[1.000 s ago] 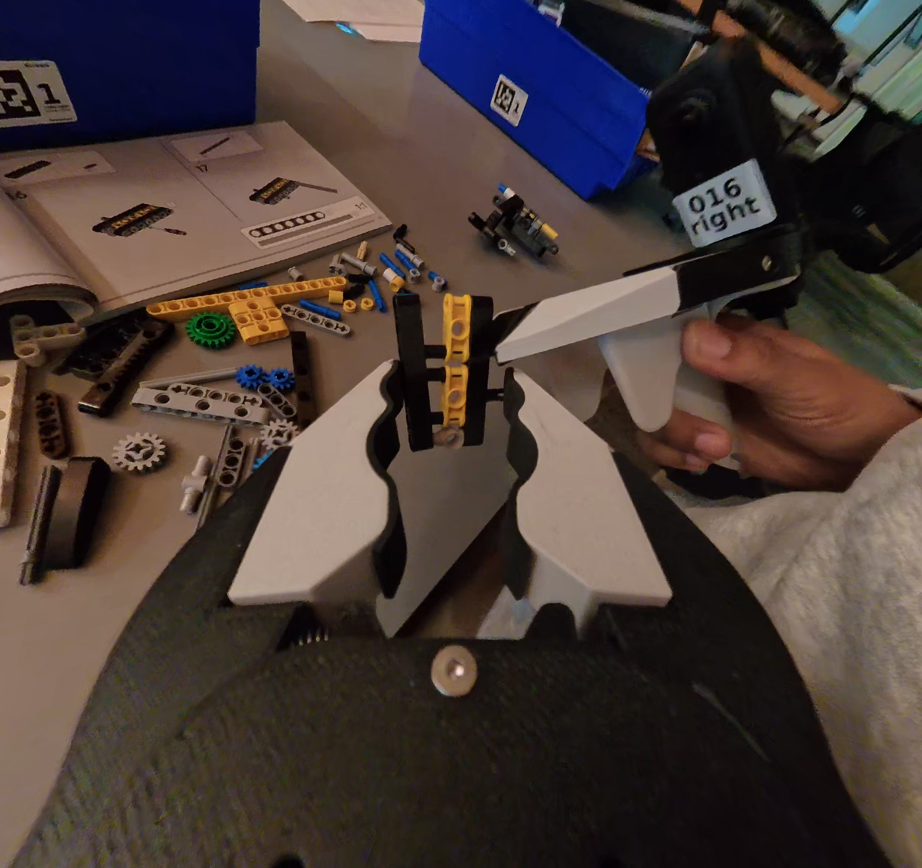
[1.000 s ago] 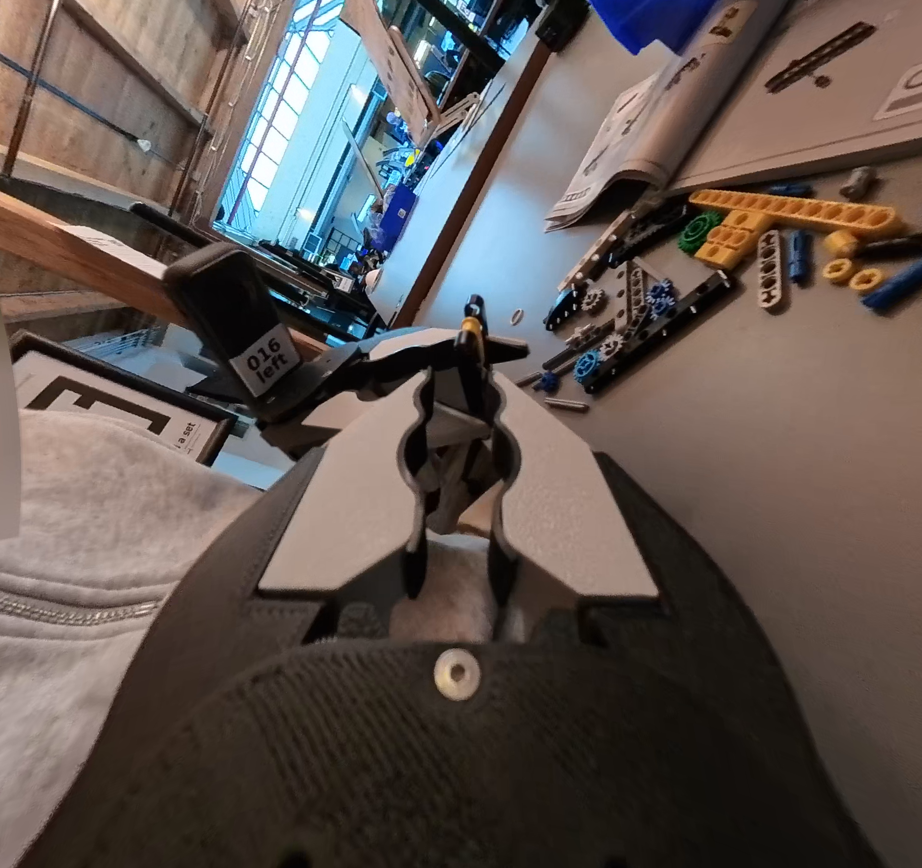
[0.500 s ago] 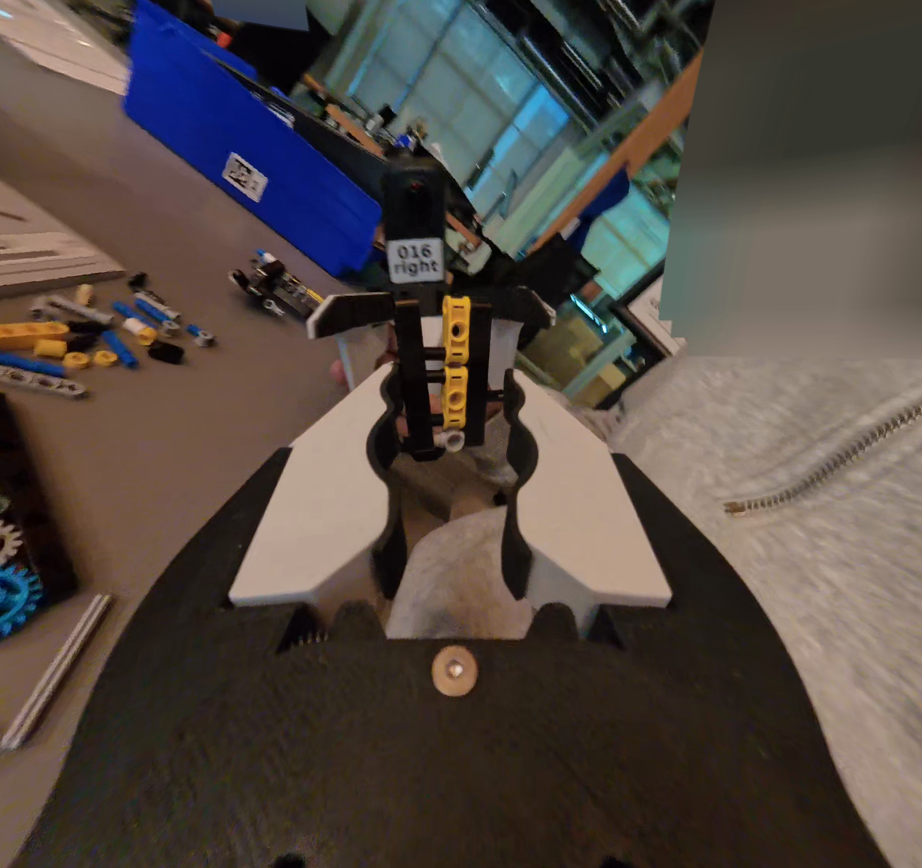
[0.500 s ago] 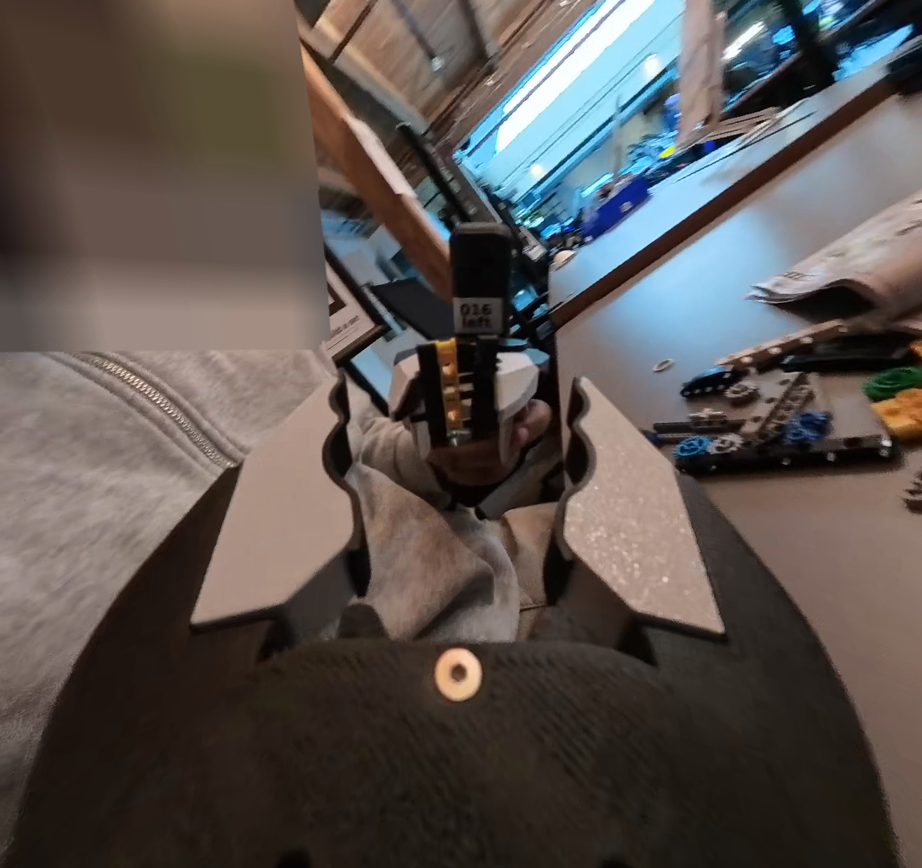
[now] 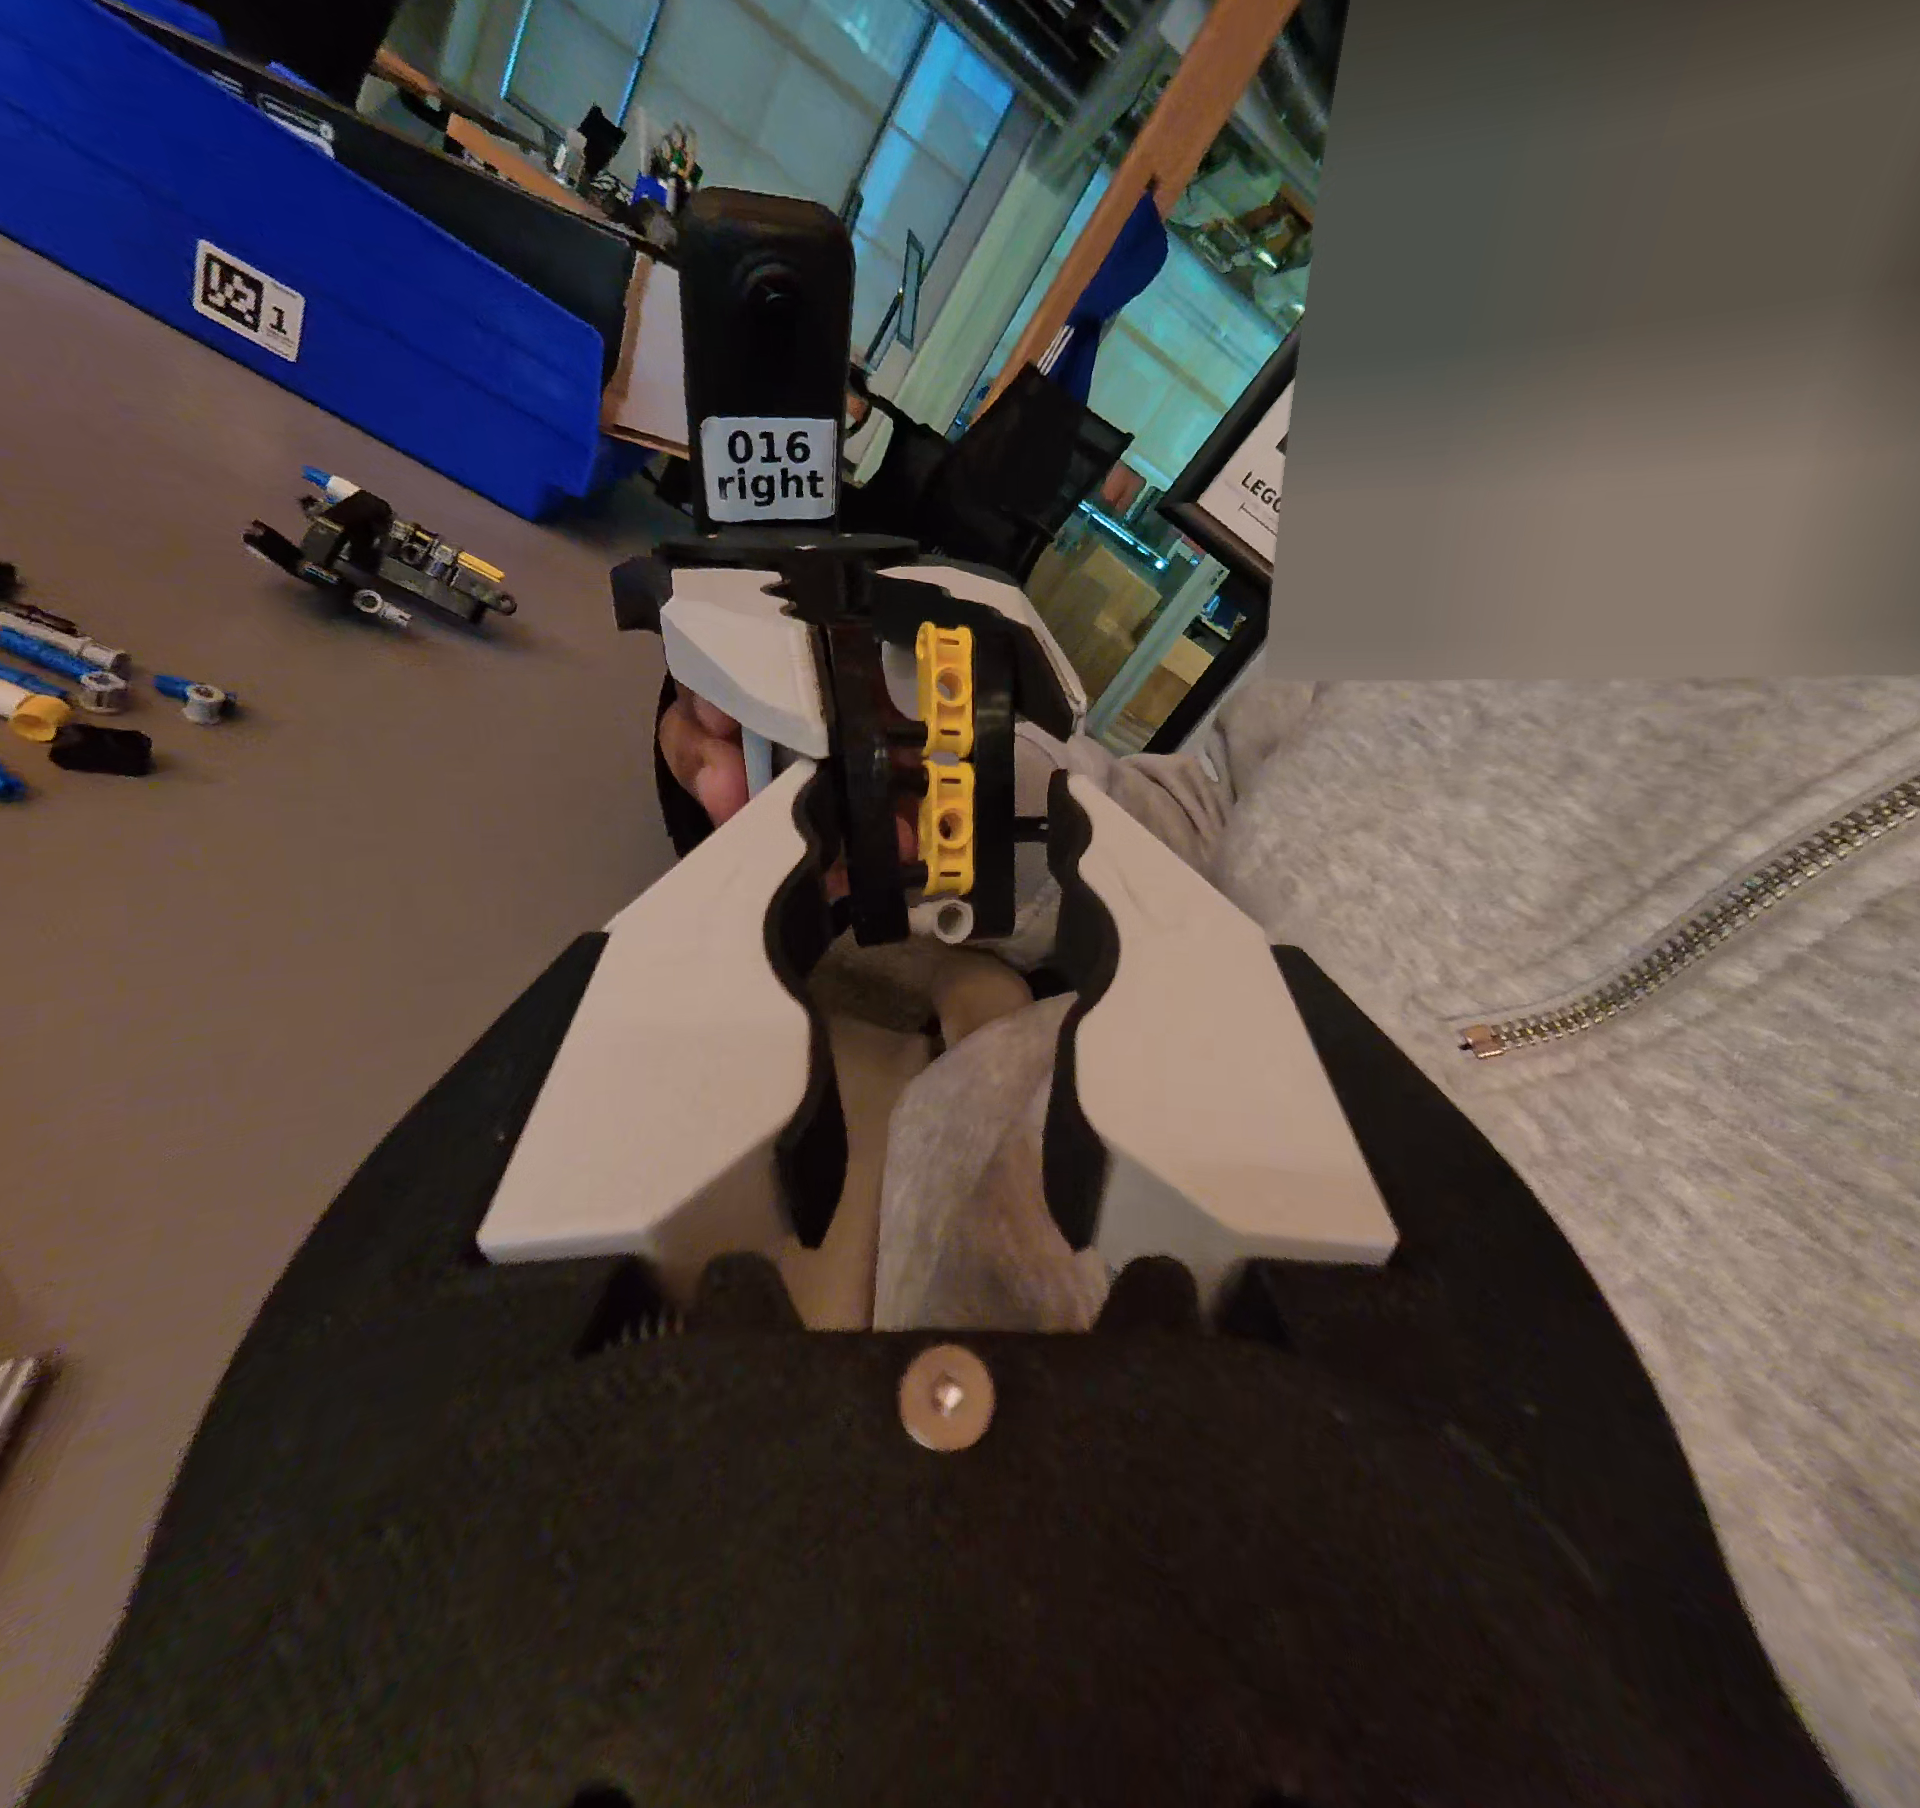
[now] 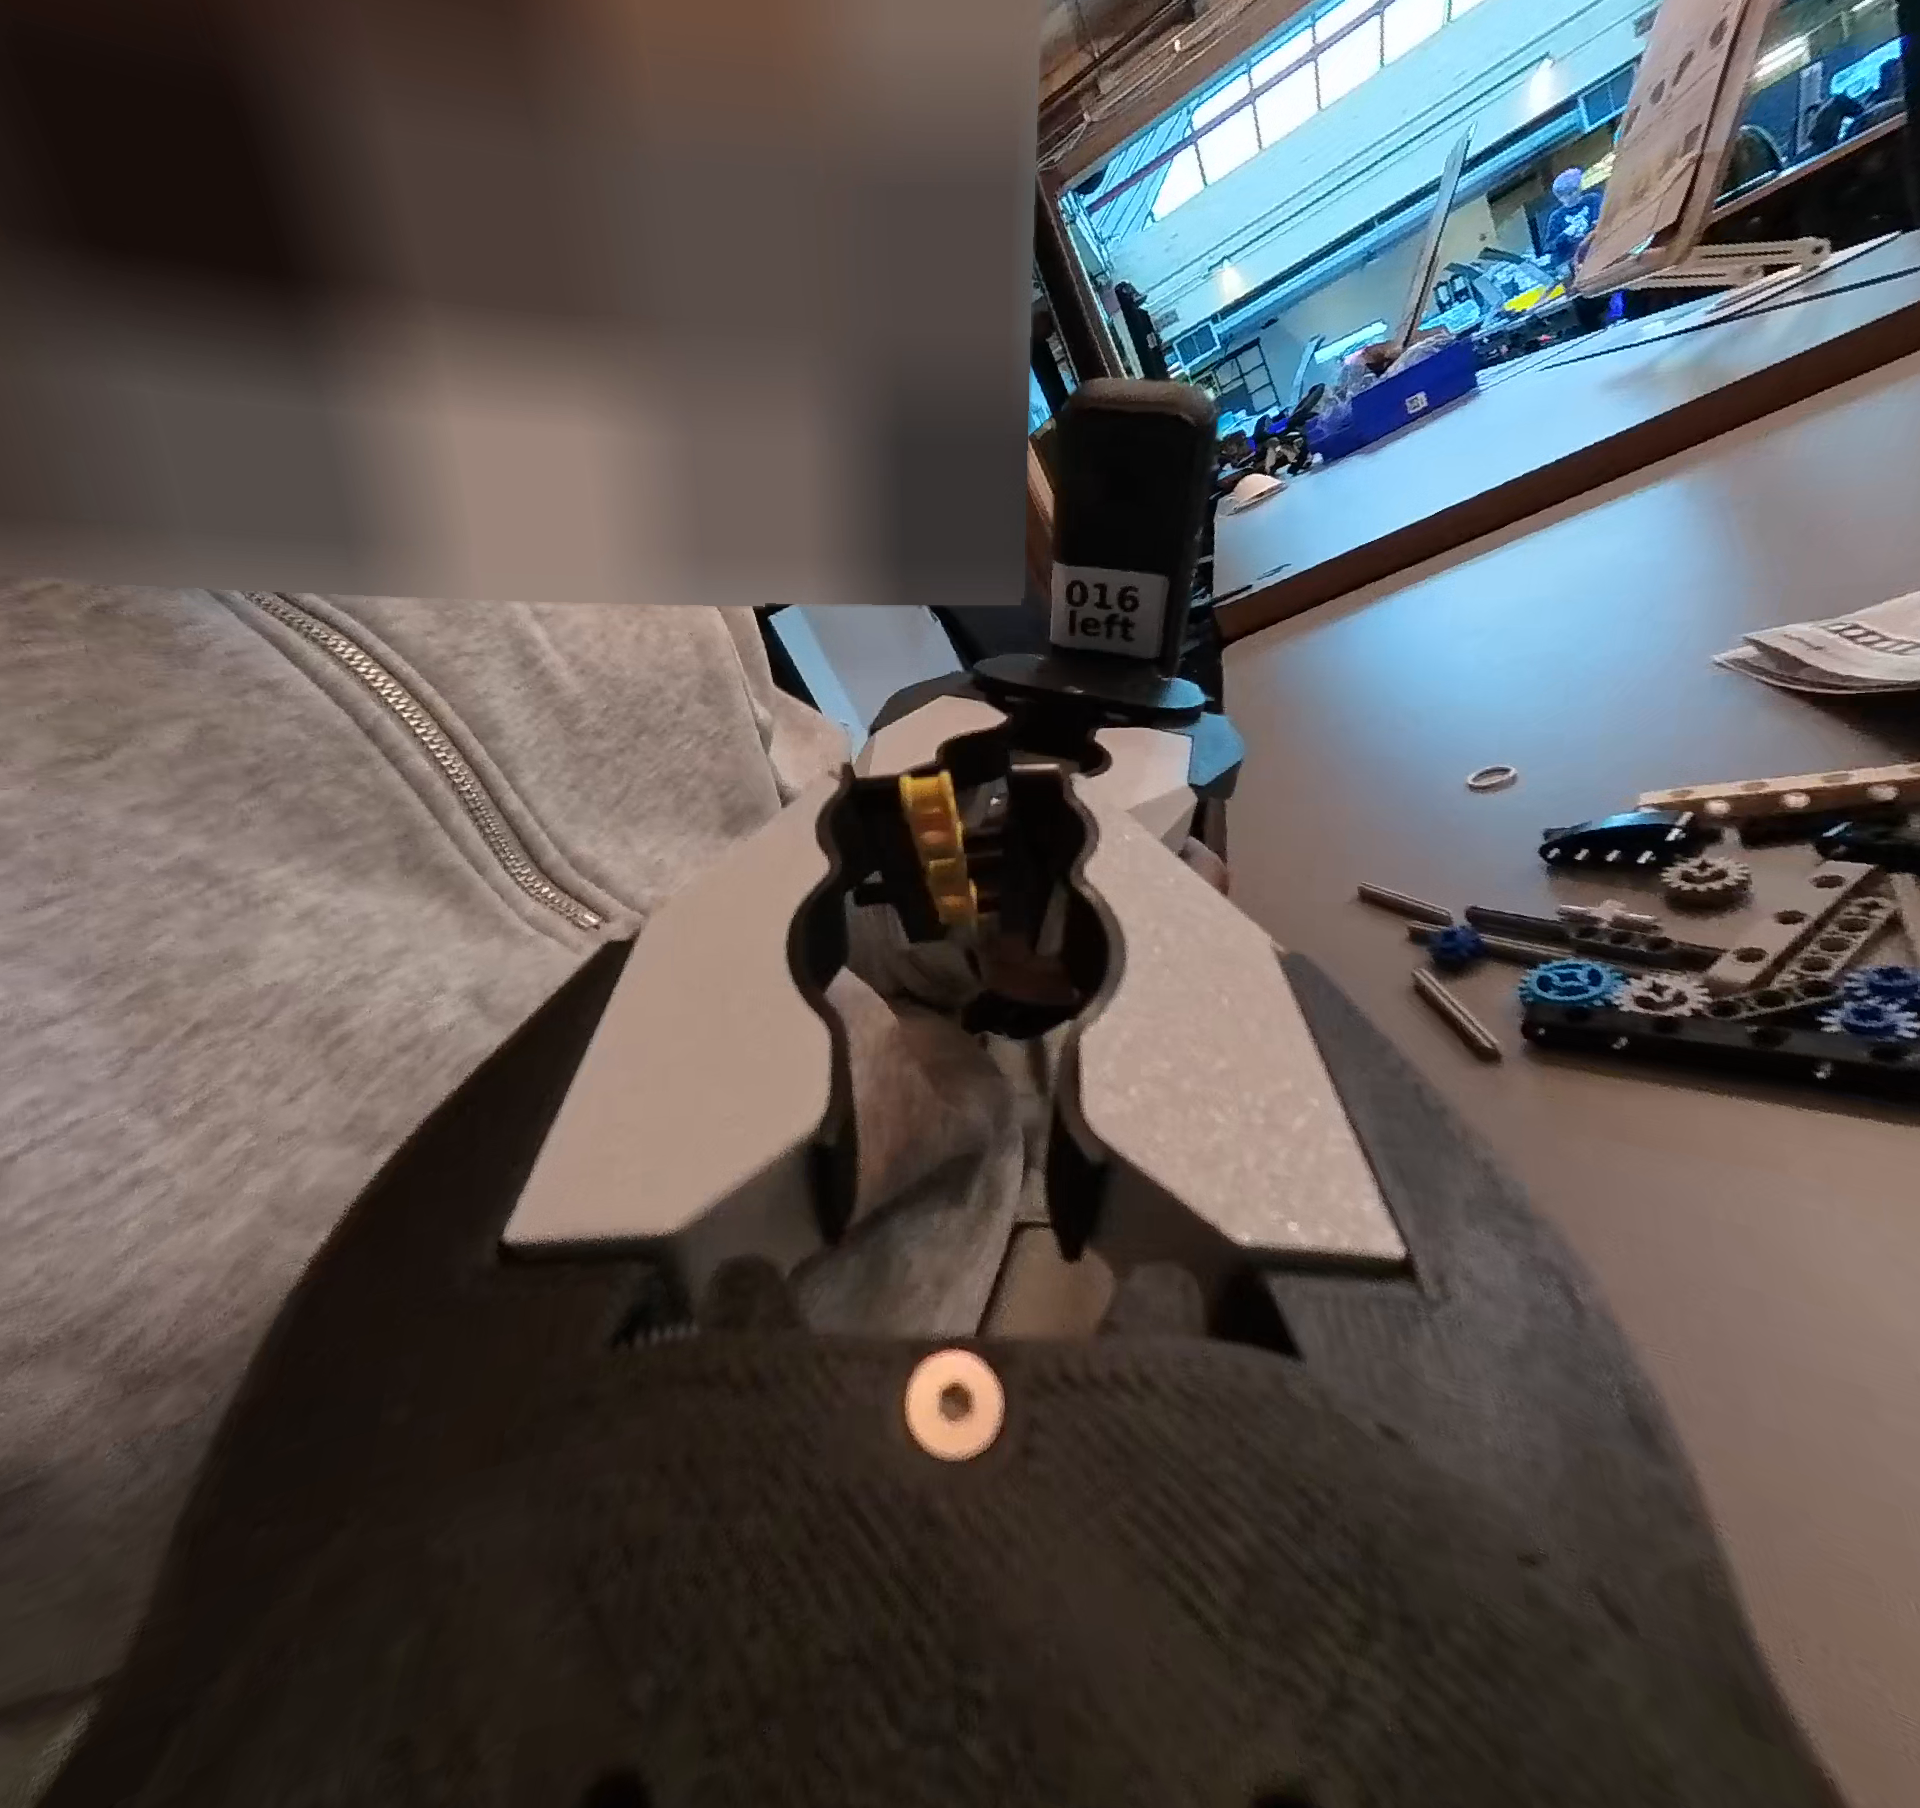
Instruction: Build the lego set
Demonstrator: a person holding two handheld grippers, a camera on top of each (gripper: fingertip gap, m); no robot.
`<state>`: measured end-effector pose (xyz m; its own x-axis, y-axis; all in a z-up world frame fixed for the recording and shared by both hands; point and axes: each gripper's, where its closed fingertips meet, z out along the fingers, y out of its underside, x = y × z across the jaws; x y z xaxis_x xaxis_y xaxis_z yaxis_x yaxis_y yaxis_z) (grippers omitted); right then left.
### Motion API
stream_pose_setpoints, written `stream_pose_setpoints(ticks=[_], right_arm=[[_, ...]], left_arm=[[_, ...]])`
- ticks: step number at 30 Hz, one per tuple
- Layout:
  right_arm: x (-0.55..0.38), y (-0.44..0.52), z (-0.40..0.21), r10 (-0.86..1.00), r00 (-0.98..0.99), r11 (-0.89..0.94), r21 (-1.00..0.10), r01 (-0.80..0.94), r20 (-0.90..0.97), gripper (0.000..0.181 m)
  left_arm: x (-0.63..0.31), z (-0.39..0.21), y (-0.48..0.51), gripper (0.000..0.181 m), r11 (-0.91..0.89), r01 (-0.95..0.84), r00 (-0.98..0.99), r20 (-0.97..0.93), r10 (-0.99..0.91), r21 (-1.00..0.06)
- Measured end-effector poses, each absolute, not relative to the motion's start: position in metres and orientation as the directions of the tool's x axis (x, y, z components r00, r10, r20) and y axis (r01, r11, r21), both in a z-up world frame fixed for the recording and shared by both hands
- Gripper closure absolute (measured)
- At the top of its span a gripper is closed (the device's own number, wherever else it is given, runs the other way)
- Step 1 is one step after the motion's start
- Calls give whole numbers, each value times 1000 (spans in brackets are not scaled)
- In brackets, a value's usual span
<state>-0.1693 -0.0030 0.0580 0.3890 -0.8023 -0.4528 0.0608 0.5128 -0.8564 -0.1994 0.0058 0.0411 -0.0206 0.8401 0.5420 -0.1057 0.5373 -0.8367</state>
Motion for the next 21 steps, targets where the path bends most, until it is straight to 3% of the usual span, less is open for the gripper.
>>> stream_pose_setpoints(ticks=[21], right_arm=[[-167, -6, 55, -811, 365, 514, -855, 70, -457, 149]], left_arm=[[-200, 38, 3, 144, 537, -119, -27, 543, 839, -835]])
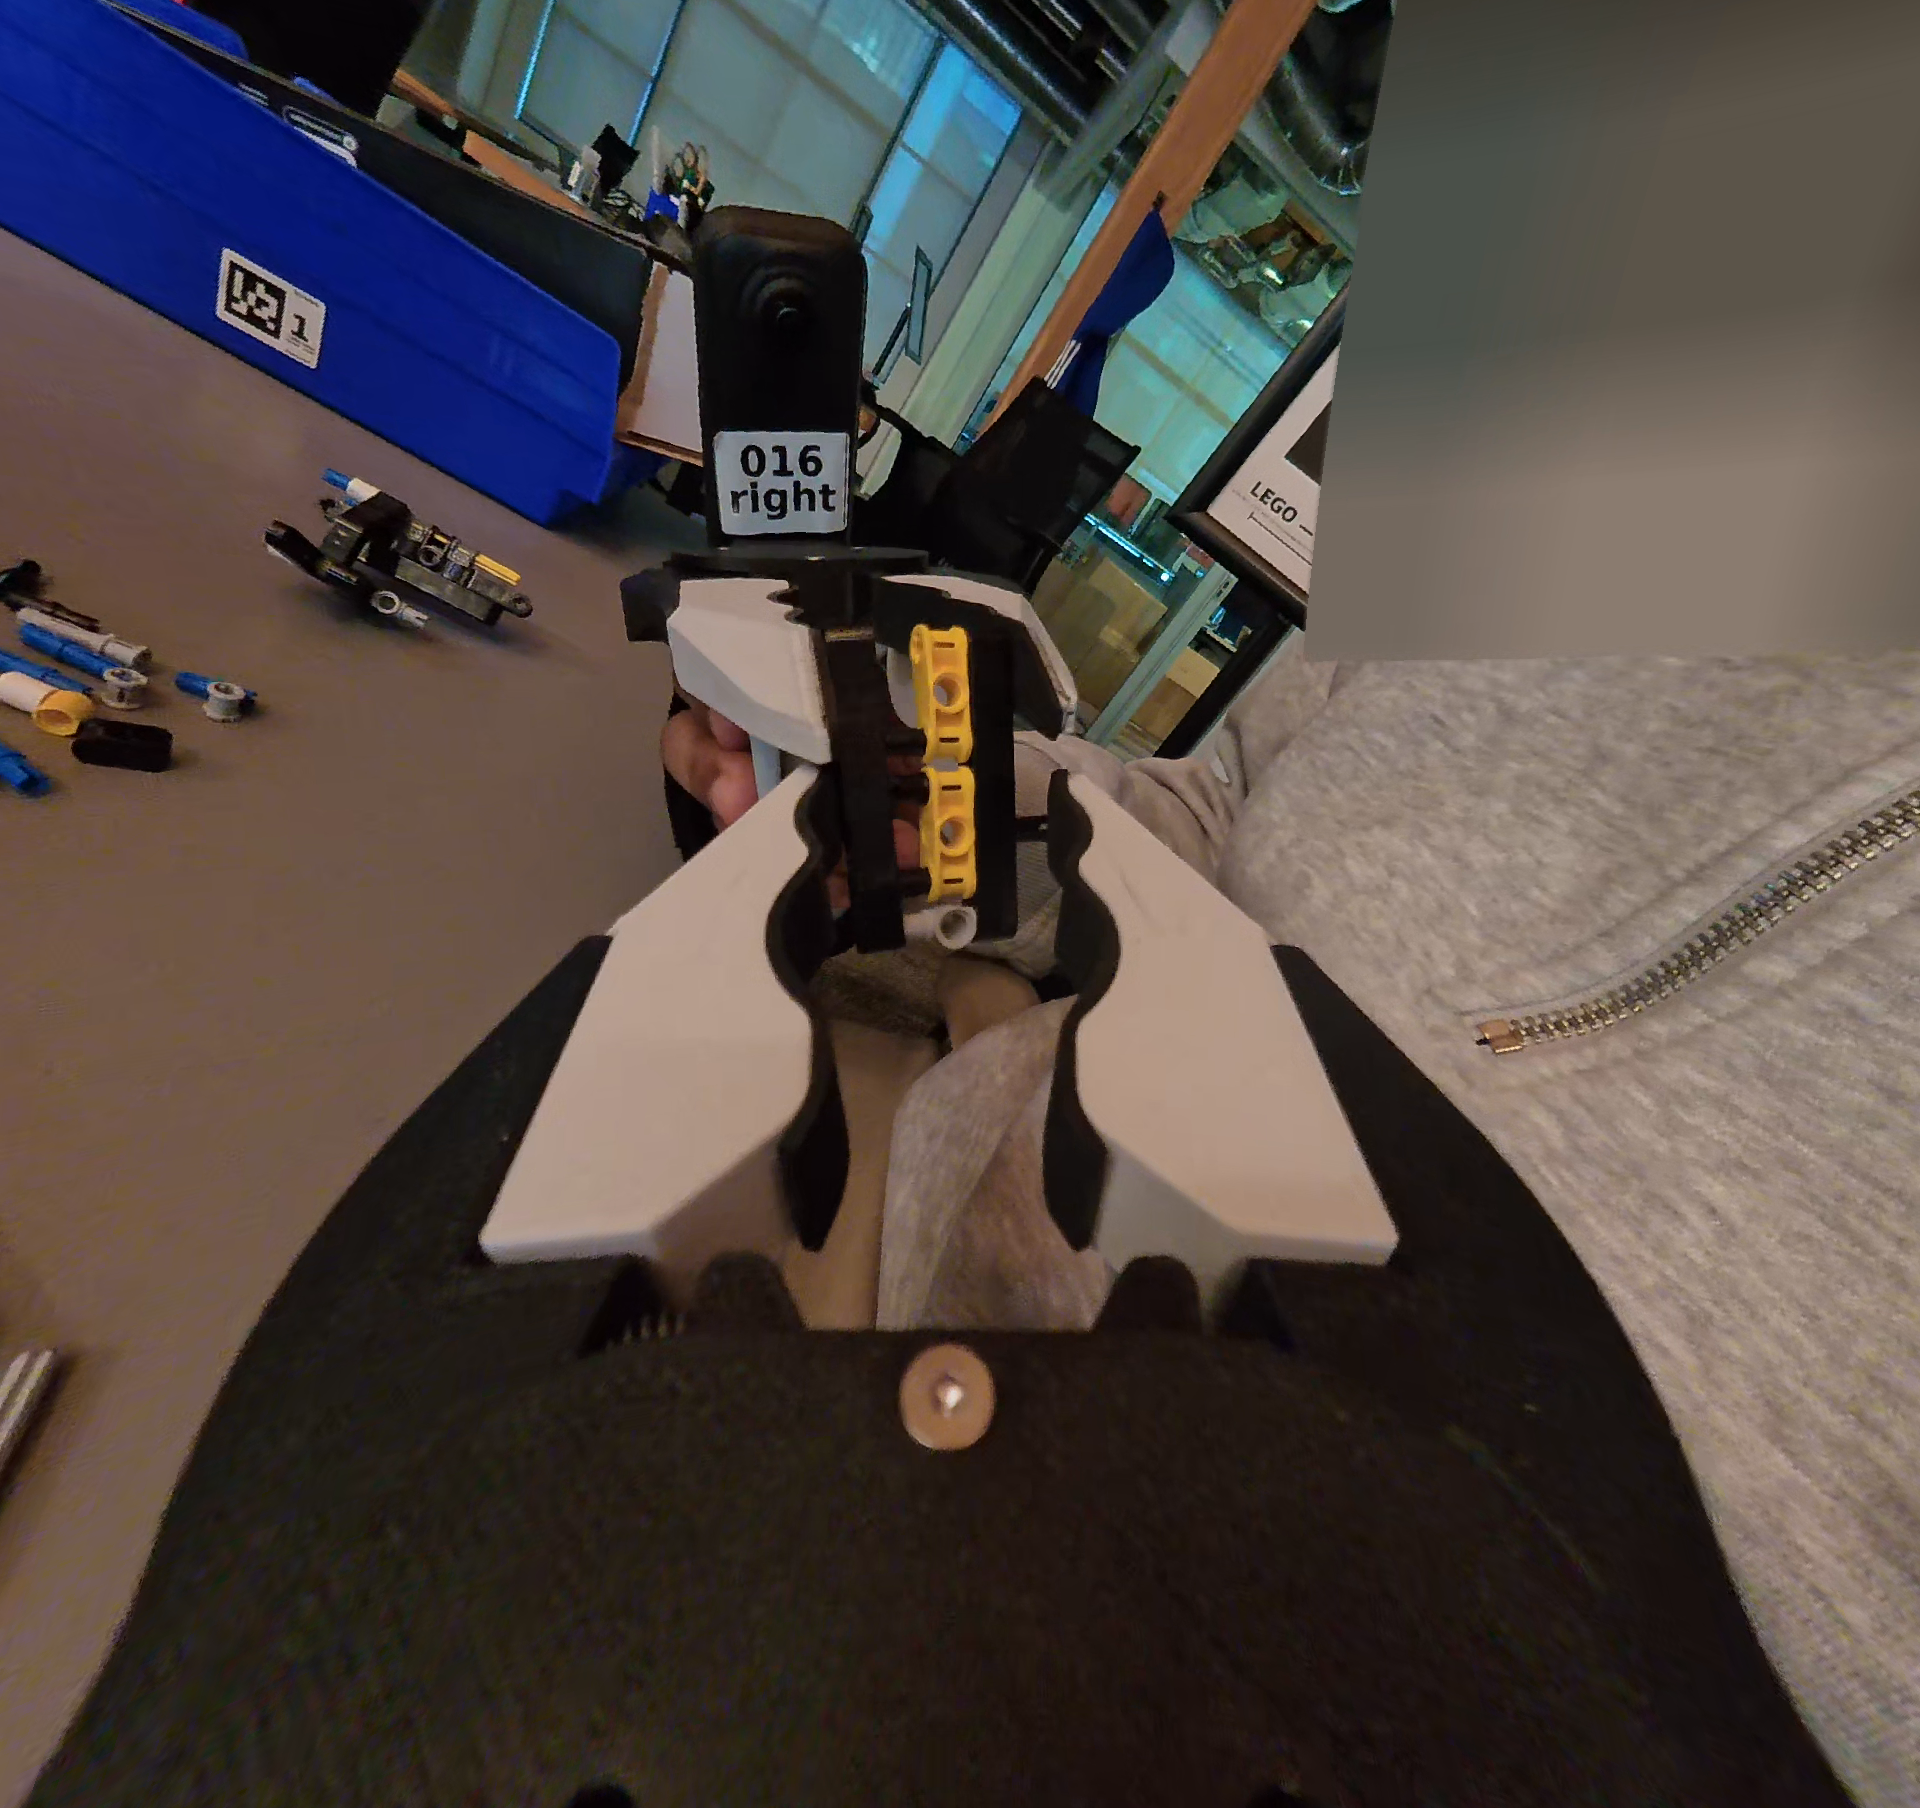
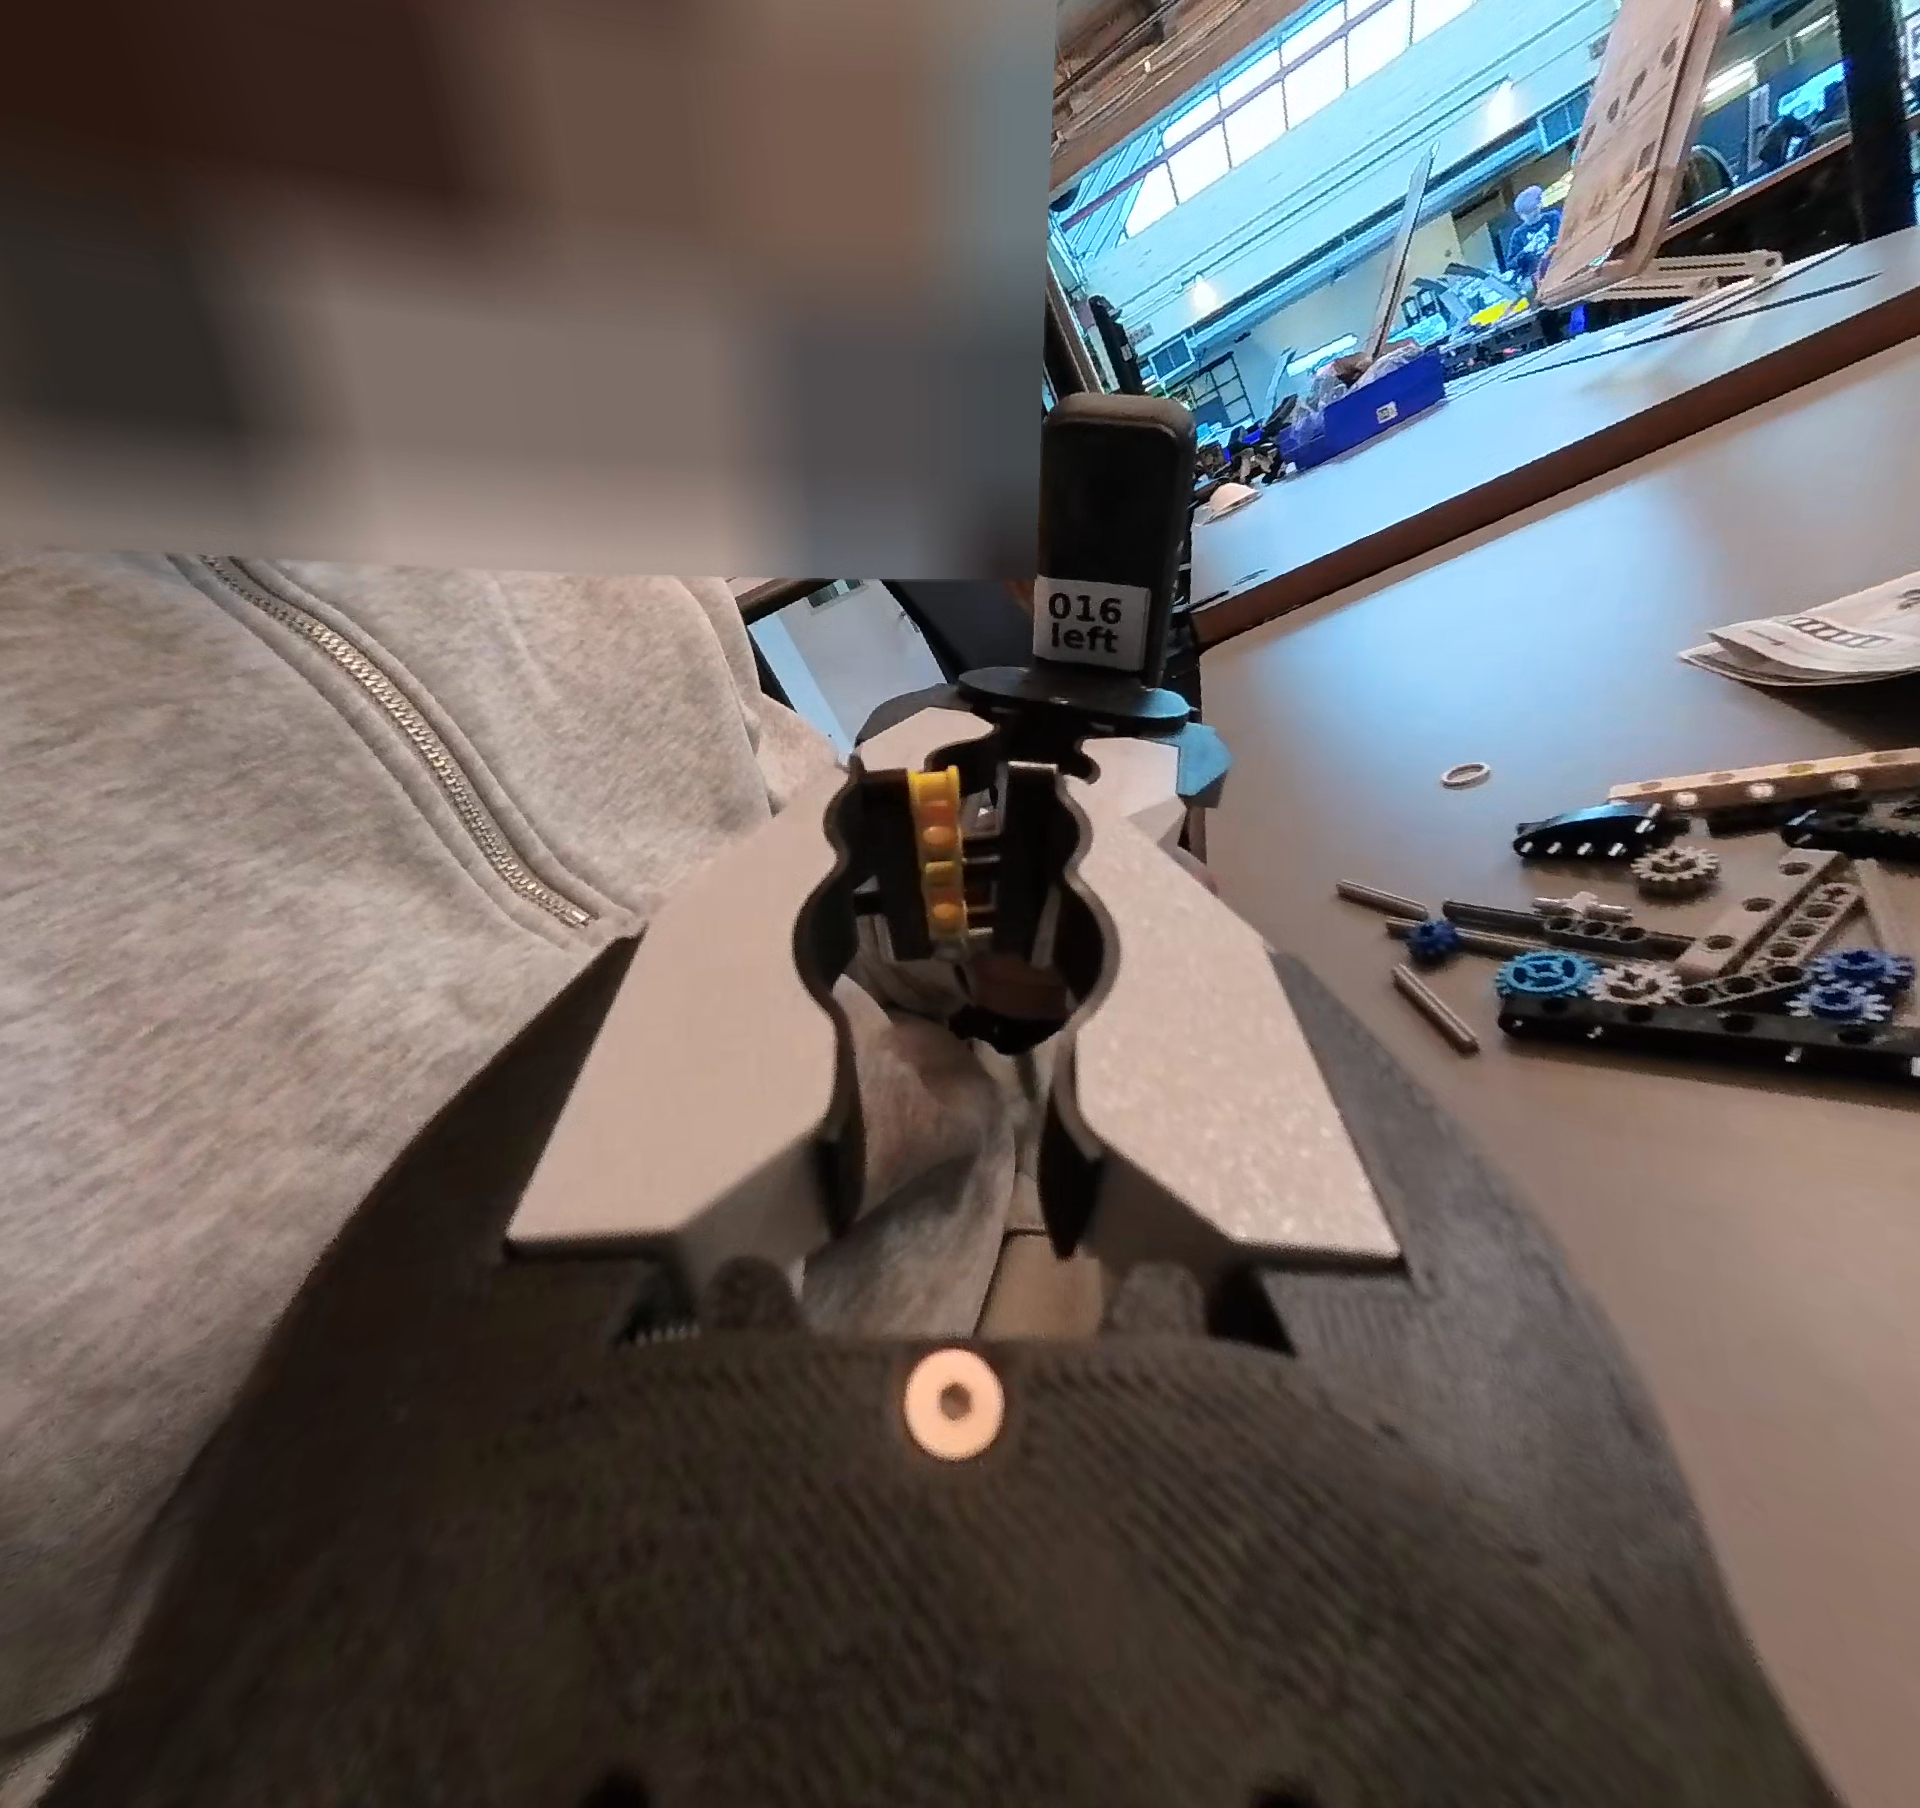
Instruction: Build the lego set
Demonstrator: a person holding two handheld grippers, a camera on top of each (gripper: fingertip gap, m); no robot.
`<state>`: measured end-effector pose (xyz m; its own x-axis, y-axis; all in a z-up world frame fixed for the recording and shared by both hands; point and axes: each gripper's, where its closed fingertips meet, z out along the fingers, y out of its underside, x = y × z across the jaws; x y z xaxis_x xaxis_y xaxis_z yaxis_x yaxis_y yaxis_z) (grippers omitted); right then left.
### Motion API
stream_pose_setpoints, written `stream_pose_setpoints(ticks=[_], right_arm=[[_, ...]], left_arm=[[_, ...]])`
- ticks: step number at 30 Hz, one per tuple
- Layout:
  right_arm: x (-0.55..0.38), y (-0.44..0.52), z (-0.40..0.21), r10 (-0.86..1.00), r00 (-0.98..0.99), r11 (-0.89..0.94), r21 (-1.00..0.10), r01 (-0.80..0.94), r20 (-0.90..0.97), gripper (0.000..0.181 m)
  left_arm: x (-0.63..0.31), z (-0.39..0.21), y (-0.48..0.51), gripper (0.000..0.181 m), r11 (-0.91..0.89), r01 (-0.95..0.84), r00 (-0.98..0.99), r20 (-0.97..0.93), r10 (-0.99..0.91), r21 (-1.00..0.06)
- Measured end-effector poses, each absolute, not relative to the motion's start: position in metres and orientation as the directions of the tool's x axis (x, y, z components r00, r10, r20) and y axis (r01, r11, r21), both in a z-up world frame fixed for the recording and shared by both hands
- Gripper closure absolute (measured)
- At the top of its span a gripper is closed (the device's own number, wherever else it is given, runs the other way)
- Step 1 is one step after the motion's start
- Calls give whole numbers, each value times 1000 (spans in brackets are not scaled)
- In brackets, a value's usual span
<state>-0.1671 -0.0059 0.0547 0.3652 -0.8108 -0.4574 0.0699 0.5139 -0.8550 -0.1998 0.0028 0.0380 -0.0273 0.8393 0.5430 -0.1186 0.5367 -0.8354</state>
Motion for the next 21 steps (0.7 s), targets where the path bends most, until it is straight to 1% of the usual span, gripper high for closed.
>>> stream_pose_setpoints(ticks=[8, 11, 12, 13, 17, 19, 21], right_arm=[[-167, -10, 57, -815, 350, 520, -849, 94, -461, 149], [-169, -15, 59, -815, 338, 533, -837, 119, -471, 149], [-171, -18, 60, -814, 335, 538, -832, 131, -474, 149], [-173, -20, 61, -813, 334, 543, -827, 142, -477, 149], [-174, -22, 61, -824, 319, 532, -832, 155, -467, 149], [-174, -23, 61, -840, 302, 511, -844, 163, -450, 149], [-174, -23, 62, -850, 293, 496, -852, 165, -438, 149]], left_arm=[[-198, 40, 1, 143, 535, -139, -33, 544, 838, -833], [-197, 38, -1, 128, 526, -135, -46, 535, 843, -840], [-197, 37, -1, 127, 518, -130, -54, 528, 847, -845], [-197, 36, -2, 127, 512, -123, -71, 522, 850, -850], [-196, 29, -9, 147, 495, -111, -133, 506, 852, -862], [-196, 29, -9, 152, 496, -111, -130, 508, 852, -861], [-195, 29, -9, 152, 479, -109, -145, 491, 859, -871]])
